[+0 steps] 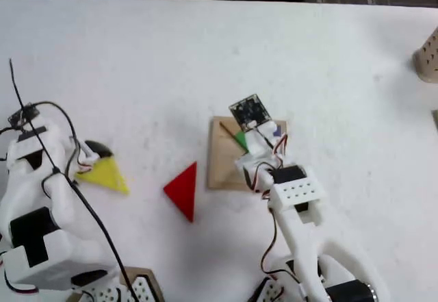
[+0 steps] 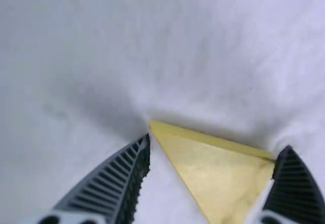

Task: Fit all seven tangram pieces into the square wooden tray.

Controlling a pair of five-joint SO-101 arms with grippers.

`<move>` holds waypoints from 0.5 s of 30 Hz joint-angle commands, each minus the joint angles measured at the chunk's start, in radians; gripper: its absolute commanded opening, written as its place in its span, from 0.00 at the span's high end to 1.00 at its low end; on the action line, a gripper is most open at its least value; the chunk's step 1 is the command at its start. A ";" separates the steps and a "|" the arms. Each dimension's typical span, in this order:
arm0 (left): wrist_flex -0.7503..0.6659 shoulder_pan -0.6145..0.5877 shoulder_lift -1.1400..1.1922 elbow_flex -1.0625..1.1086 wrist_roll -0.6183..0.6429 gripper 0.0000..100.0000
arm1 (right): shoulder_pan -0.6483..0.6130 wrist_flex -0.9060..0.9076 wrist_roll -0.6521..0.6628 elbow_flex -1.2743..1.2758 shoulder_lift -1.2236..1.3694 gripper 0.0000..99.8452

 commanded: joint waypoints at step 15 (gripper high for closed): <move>0.106 0.177 0.283 -0.428 0.064 0.62 | -0.008 0.002 0.014 -0.006 -0.002 0.97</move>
